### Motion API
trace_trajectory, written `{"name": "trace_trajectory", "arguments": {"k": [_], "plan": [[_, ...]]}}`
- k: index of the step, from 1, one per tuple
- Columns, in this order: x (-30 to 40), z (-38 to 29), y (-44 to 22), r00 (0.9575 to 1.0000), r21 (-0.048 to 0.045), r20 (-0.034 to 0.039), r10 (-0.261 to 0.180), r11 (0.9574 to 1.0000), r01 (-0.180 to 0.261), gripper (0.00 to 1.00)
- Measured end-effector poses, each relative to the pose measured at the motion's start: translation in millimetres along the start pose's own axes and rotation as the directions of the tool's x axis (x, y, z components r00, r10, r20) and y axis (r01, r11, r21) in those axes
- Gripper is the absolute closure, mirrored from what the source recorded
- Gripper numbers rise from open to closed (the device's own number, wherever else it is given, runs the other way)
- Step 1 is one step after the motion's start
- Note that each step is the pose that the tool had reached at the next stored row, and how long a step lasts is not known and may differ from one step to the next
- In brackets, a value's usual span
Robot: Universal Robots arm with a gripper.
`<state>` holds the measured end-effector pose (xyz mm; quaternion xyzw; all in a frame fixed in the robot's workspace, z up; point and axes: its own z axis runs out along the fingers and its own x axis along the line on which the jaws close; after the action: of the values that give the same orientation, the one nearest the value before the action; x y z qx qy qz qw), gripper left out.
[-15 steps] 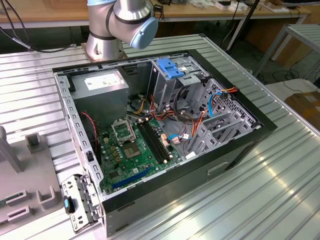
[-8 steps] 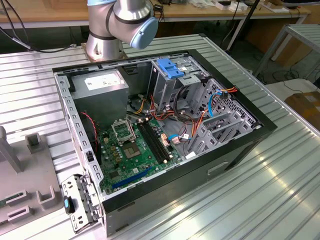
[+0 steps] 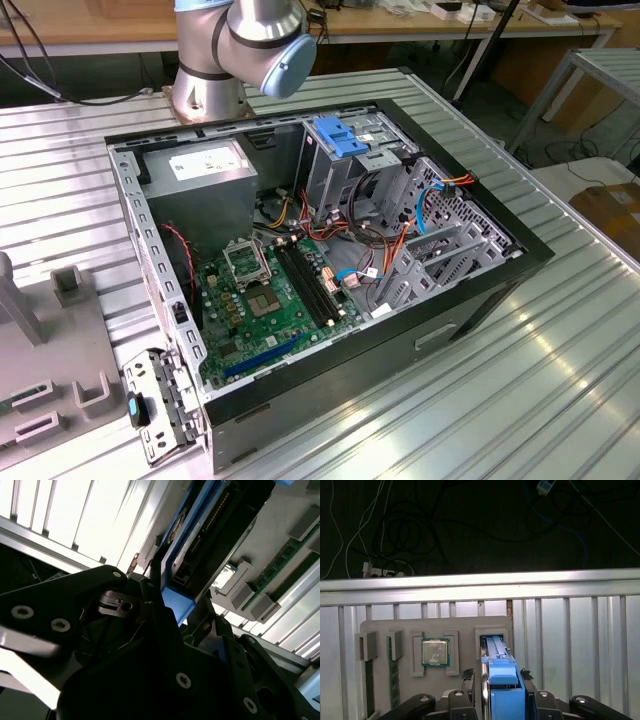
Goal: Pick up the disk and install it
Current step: 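Pick up the disk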
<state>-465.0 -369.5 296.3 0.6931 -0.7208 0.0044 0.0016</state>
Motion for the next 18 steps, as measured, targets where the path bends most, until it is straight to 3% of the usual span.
{"name": "trace_trajectory", "arguments": {"k": [9, 10, 11, 18], "plan": [[-0.8, 0.4, 0.0, 1.0, -0.0001, -0.0002, 0.001, 1.0, -0.001, 0.55], [-0.7, 0.5, 0.0, 1.0, 0.0, -0.001, 0.001, 1.0, -0.001, 0.55], [-0.8, 0.5, 0.0, 1.0, 0.0001, -0.002, 0.001, 1.0, -0.001, 0.62], [-0.8, 0.6, -0.3, 0.9999, 0.0004, -0.0112, 0.001, 1.0, -0.001, 0.63]]}}
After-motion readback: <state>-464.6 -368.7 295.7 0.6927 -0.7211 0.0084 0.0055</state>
